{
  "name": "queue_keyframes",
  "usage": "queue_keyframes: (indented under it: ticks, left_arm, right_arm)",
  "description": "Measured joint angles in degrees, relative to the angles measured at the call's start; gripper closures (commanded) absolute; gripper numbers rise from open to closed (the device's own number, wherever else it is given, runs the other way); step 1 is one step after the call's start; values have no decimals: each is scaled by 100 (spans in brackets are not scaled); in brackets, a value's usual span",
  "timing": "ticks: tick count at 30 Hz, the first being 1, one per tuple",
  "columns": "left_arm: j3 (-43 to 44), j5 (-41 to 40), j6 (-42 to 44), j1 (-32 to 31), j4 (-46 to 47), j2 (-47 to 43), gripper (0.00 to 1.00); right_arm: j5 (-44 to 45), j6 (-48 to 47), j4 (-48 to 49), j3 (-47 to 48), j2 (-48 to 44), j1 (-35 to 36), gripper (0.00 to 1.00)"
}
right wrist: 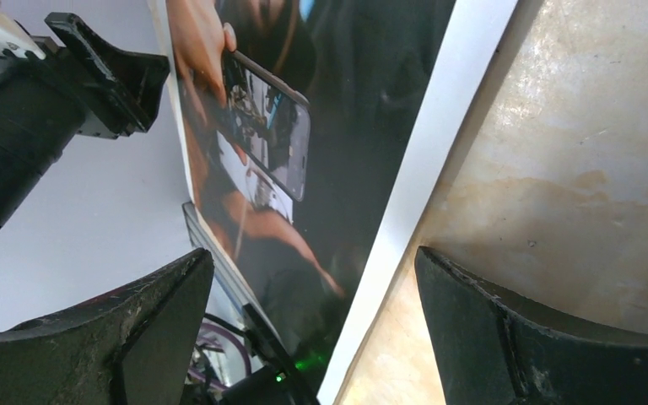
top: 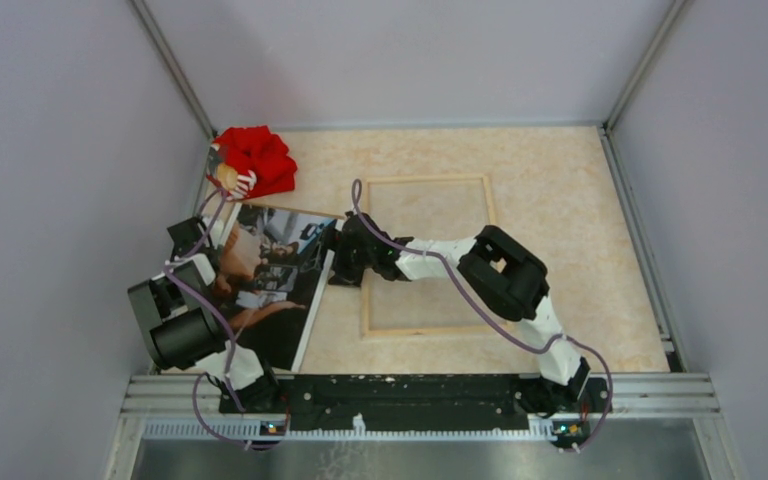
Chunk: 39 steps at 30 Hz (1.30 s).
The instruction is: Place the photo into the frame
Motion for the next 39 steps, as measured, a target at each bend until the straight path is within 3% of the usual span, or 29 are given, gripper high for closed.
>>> queue_keyframes:
  ticks: [10, 27, 39]
  left_arm:
    - [-190, 208, 107, -7, -74, -223, 38]
    - [-199, 238, 212, -7, -66, -223, 39]
    - [-199, 387, 304, -7, -192, -271, 39]
  right_arm:
    - [-363, 354, 525, -280, 20, -166, 12]
    - [-33, 35, -310, -192, -234, -166, 12]
    - [-192, 129, -129, 0, -24, -129, 16]
